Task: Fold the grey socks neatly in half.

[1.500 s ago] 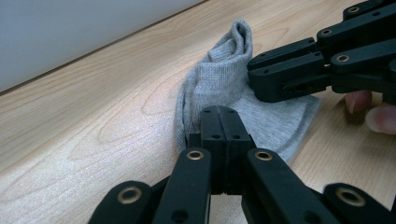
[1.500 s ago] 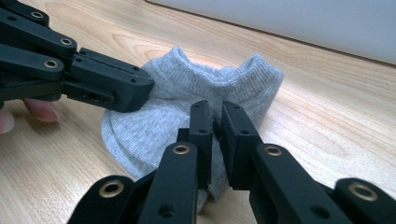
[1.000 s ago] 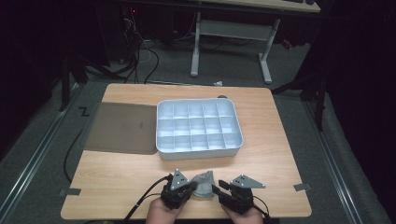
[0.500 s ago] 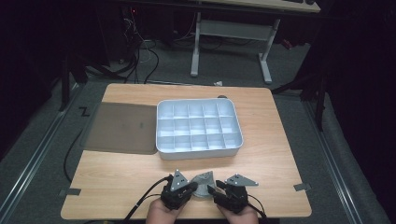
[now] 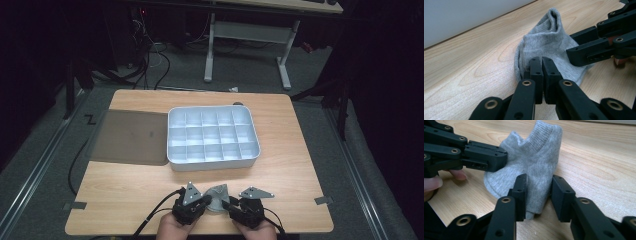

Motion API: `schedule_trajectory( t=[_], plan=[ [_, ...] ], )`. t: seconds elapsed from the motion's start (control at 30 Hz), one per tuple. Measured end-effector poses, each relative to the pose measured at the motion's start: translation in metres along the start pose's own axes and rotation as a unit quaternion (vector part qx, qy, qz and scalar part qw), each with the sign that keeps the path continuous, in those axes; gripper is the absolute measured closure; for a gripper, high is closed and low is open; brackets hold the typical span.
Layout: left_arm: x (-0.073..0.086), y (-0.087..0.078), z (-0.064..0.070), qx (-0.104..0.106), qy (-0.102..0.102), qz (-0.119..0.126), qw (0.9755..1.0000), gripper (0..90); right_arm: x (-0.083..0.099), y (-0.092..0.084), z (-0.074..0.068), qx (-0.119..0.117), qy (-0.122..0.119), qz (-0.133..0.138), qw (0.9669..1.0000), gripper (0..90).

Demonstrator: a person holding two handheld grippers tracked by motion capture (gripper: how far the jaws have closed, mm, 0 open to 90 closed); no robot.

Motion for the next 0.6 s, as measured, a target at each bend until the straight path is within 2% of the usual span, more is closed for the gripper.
schedule_trajectory(
  t=[0.1, 0.2, 0.27, 0.4, 0.5, 0.6],
  plan=[
    [-0.0021, -0.0021, 0.0018, -0.003, 0.006, 0.003, 1.0000, 85.7, 0.0000, 0.0002, -0.0007, -0.003, -0.003, -0.001, 1.0000, 72.6],
    [-0.0051, -0.0050, 0.0024, -0.022, 0.026, 0.012, 0.9993, 85.1, -0.0003, 0.0002, -0.0024, -0.001, -0.014, 0.000, 0.9999, 77.0],
    [-0.0058, -0.0067, 0.0020, -0.030, 0.033, 0.018, 0.9989, 84.0, -0.0005, 0.0001, -0.0037, 0.002, -0.018, -0.001, 0.9998, 79.0],
    [-0.0017, -0.0027, 0.0031, -0.039, 0.050, 0.010, 0.9979, 83.8, -0.0006, 0.0000, -0.0039, 0.004, -0.021, -0.002, 0.9998, 79.7],
    [0.0001, -0.0014, 0.0035, -0.045, 0.055, 0.004, 0.9975, 85.1, -0.0007, 0.0000, -0.0045, 0.006, -0.022, 0.000, 0.9997, 80.3],
    [0.0006, -0.0014, 0.0023, -0.043, 0.049, 0.001, 0.9979, 85.9, -0.0006, -0.0002, -0.0044, 0.005, -0.022, 0.003, 0.9997, 81.1]
  ],
)
Point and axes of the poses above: each handheld gripper's, and its own axes: y roughly forward along the jaws, x roughly out of its underside, z roughly to its right, the point moved 6 cm from there along y, roughly forward along the jaws, and after that the axes turned 3 degrees about x, right-handed, at the moved point
